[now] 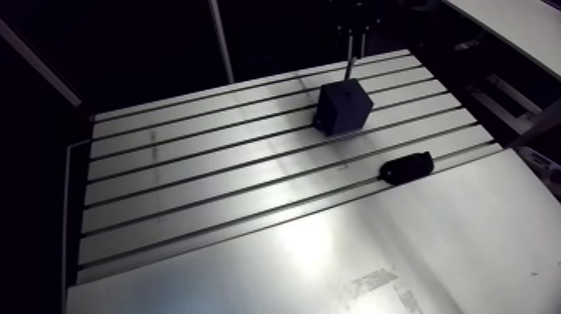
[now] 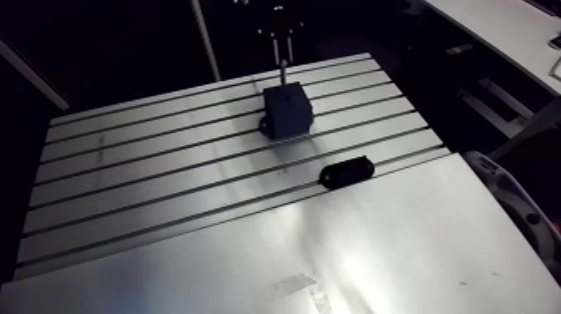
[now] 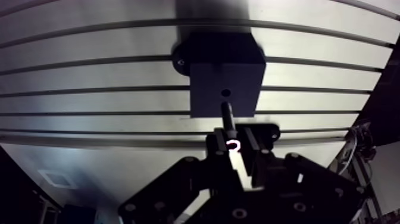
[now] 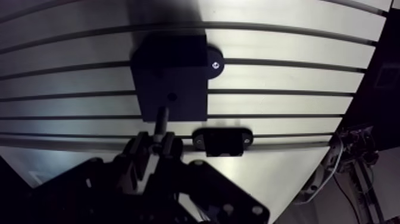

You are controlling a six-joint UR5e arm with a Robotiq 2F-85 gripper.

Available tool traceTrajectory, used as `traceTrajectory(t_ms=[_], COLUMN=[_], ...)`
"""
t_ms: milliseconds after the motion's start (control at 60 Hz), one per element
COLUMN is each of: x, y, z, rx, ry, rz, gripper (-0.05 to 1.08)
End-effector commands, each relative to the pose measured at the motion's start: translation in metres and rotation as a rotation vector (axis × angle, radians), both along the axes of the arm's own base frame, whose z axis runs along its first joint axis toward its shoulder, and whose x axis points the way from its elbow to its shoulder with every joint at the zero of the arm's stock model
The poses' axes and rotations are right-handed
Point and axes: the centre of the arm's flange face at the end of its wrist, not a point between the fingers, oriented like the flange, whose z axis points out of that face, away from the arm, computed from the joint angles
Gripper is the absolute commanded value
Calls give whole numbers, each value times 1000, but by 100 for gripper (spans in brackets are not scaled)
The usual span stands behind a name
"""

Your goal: Pick up the M10 bolt and insert it into the hole until fully seated.

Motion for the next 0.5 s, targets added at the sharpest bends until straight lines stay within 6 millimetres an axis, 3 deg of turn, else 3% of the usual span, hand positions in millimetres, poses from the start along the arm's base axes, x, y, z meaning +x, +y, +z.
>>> traceTrajectory(t_ms=[17,500], x=[0,3], y=[0,-1], z=[-6,-16], rx=[-1,-3], ry=[-9,-23], rz=[0,2], gripper=[108,108])
